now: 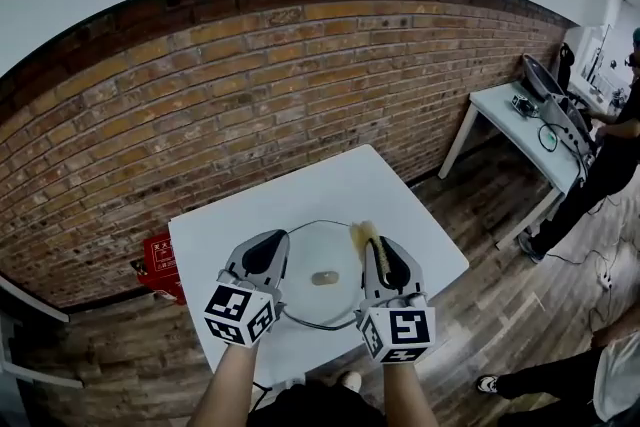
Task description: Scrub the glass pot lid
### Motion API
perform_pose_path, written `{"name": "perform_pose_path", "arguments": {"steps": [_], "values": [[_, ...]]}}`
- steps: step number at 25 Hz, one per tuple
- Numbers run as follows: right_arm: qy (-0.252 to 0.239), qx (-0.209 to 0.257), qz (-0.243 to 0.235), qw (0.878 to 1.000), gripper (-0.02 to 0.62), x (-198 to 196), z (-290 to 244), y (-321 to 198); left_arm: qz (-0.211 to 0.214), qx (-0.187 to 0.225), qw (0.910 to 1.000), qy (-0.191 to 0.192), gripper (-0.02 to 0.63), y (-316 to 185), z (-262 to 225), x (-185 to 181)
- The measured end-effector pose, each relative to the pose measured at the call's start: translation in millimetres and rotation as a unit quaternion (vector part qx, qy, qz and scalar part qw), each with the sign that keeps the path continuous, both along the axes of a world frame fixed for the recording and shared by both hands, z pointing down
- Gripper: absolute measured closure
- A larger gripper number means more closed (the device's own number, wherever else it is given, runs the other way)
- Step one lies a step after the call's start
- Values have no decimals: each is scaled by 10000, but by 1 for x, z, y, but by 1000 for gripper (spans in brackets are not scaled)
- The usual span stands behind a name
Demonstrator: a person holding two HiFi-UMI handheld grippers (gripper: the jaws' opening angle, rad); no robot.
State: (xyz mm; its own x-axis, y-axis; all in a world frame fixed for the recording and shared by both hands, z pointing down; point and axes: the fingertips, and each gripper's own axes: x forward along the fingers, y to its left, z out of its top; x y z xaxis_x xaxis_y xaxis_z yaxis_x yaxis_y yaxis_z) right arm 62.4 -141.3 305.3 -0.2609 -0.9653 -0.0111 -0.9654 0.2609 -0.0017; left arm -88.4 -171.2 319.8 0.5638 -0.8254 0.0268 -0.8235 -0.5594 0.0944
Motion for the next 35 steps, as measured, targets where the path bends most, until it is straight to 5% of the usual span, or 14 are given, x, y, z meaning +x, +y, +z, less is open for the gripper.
{"name": "perform_pose_path", "arguments": {"steps": [16,35], "values": [[19,-112,-254,9996,537,15,12,-49,-282,-57,9996,-80,594,-42,6,8],[121,-1201,-301,9922,537,6,119,-52,-295,-1085,9931,-340,594,-41,117,-1]]}}
